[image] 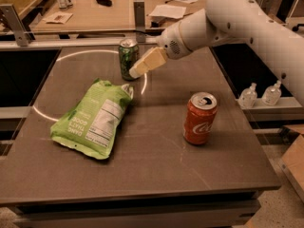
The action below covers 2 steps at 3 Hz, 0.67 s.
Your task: Move coke can near green jalapeno chip bag
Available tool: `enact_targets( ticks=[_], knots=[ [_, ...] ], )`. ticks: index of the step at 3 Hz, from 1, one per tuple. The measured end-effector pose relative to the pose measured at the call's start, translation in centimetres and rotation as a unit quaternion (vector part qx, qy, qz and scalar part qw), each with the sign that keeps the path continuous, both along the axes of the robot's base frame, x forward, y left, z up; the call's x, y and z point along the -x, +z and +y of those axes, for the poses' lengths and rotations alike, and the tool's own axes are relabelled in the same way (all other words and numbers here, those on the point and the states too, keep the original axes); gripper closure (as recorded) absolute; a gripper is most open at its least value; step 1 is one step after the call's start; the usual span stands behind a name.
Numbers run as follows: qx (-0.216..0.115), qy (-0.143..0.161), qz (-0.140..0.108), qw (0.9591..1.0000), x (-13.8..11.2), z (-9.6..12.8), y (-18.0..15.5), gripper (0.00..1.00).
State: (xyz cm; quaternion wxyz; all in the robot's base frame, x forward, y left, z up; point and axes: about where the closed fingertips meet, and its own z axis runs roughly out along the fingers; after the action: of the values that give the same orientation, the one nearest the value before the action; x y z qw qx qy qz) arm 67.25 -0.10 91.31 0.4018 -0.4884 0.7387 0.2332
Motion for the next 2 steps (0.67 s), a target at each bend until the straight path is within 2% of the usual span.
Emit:
enact_targets(
  ticks=[2],
  knots=[
    [-0.001, 0.016, 0.010, 0.9998, -2.3, 2.8, -2.1, 0.00]
  ],
)
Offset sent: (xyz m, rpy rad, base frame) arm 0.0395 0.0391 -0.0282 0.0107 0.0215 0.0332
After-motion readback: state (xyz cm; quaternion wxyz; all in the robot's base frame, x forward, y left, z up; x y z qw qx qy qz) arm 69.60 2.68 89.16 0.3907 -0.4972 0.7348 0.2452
